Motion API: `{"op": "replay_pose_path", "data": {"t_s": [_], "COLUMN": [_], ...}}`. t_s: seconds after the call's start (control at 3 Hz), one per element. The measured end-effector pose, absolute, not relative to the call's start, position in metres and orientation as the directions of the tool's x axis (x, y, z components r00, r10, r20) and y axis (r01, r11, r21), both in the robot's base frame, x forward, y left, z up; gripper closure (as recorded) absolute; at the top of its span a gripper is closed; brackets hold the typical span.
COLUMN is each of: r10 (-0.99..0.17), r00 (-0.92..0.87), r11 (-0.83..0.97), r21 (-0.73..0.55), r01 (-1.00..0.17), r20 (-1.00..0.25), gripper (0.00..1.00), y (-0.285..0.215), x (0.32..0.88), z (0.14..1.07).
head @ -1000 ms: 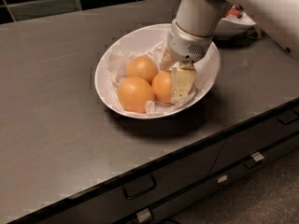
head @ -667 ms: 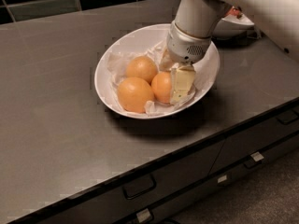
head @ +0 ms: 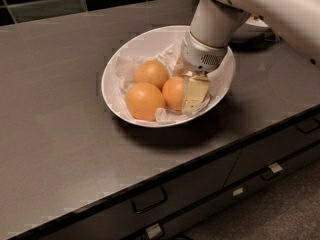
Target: Pick orange from white bowl
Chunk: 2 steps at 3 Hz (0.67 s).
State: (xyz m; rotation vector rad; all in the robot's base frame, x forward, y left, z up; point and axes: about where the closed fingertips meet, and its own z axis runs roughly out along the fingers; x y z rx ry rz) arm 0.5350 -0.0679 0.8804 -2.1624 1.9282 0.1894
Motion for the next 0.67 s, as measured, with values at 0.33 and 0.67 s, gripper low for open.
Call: {"op": "replay_pose_path", "data": {"t_s": [0.33, 0.67], "r10": [-0.958, -0.958], "r00": [0.125, 0.143], "r11": [-0.105, -0.118], "r21": [-0.093, -0.115], "r01": [-0.99, -0.986], "r20": [-0.258, -0.248], "gripper": [0.31, 0.31], "y": [-0.0677, -0.0676], "x": [0.5351, 0.5311], "z": [0.8733, 0.867]}}
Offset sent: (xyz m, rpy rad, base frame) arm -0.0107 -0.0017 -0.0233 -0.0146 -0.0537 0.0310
